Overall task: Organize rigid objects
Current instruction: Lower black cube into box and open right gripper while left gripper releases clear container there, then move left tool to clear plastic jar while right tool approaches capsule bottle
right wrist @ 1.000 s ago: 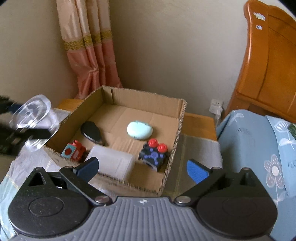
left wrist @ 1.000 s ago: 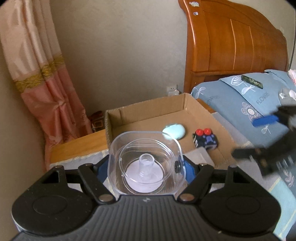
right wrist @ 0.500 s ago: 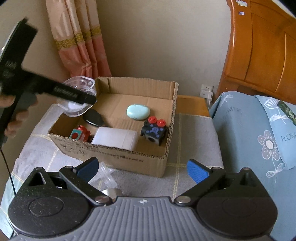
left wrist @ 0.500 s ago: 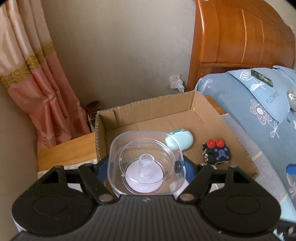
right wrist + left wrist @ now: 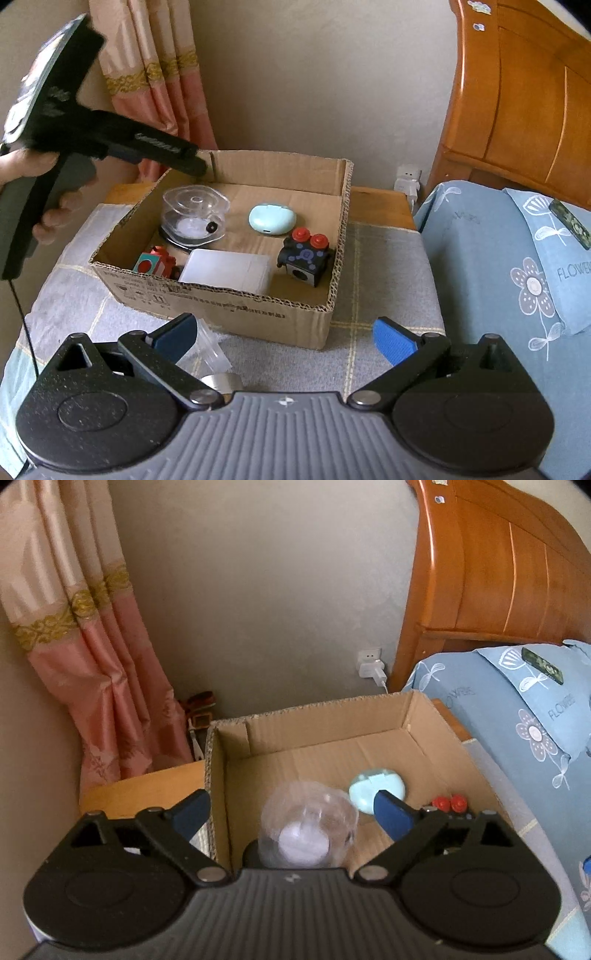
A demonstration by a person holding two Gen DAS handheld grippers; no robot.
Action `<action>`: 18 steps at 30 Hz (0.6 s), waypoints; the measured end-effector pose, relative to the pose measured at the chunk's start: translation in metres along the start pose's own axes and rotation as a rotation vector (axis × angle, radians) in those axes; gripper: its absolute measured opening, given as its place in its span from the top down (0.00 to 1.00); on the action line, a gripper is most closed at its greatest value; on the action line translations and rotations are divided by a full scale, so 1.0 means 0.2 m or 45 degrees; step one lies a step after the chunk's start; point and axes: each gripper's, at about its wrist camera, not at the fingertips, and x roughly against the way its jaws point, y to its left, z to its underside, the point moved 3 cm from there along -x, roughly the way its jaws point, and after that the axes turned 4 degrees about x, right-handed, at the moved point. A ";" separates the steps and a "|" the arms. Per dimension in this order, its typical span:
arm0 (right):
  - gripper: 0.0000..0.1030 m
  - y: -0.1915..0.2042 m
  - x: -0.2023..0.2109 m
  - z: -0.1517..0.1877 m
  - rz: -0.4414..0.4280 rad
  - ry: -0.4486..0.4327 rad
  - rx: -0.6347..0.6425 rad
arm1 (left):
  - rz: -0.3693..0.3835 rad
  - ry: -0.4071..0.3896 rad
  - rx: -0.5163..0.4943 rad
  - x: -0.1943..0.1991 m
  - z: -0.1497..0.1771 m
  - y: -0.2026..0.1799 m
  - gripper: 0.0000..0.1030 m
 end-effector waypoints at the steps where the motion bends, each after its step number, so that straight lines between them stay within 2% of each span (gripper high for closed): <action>1: 0.00 0.00 0.00 0.01 -0.006 -0.001 -0.011 | -0.002 0.000 -0.004 0.01 0.01 0.00 0.07; 10: 0.00 0.01 0.03 0.11 0.004 0.017 -0.026 | -0.028 -0.057 -0.086 0.21 0.21 -0.05 0.05; 18: 0.00 -0.02 -0.01 0.26 0.012 0.076 -0.059 | -0.009 -0.072 -0.104 0.36 0.48 -0.11 0.05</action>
